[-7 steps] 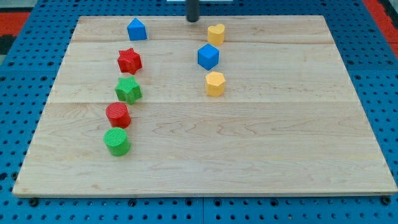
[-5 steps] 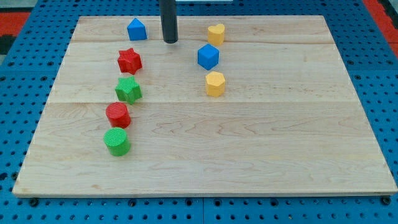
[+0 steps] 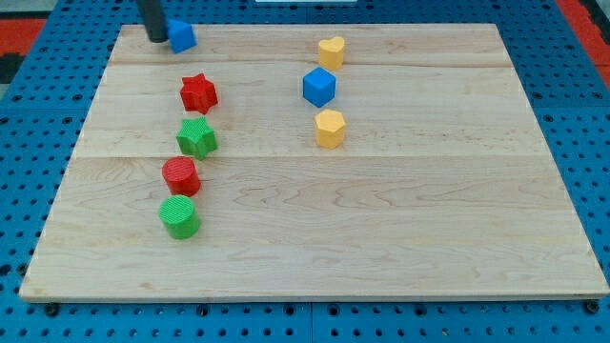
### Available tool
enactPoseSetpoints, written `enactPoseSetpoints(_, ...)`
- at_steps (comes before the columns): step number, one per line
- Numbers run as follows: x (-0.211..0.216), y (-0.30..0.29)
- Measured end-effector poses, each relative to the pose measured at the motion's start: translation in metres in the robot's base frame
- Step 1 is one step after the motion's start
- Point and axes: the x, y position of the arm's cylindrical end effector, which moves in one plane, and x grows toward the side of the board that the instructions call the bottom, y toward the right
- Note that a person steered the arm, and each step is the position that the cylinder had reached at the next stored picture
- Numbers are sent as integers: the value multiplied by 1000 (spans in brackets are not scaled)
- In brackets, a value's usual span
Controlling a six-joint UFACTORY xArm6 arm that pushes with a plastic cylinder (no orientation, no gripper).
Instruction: Push the blue triangle to the top center
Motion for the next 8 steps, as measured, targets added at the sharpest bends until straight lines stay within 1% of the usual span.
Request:
enactPoseSetpoints(2,1,115)
enactPoseSetpoints(3,-13,130)
enactPoseSetpoints(4,-25,108)
enactPoseSetpoints(5,-26,139)
enactPoseSetpoints(7,-25,158)
enactPoseSetpoints(8,-25,191)
